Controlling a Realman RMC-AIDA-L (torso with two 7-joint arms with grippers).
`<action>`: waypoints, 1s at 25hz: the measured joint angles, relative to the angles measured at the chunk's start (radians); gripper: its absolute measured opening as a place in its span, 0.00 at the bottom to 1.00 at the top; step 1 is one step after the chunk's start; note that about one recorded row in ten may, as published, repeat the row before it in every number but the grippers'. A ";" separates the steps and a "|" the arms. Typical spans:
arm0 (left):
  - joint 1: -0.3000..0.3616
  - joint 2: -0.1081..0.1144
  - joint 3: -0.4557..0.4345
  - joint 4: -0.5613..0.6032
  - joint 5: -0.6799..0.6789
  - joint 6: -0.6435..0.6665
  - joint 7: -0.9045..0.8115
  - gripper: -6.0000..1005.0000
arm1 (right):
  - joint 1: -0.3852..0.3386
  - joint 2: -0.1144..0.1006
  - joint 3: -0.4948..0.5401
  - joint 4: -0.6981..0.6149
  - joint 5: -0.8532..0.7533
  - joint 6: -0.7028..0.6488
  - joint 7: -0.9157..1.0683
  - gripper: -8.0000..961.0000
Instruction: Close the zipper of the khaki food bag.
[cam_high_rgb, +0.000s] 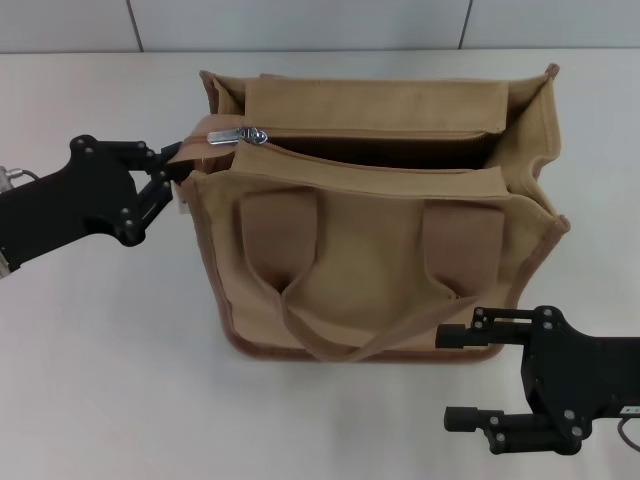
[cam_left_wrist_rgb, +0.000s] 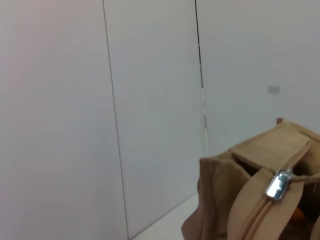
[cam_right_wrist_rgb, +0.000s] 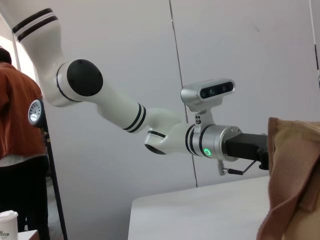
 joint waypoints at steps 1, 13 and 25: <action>0.001 0.002 -0.007 0.000 0.000 0.016 -0.002 0.21 | 0.001 0.000 0.000 0.000 0.003 -0.003 0.003 0.72; -0.015 -0.016 -0.085 0.005 -0.002 0.223 0.000 0.02 | 0.045 -0.004 0.000 0.002 0.153 -0.152 0.214 0.72; -0.100 -0.040 -0.082 -0.004 0.000 0.218 -0.036 0.03 | 0.167 -0.029 0.001 -0.032 0.313 -0.151 0.641 0.72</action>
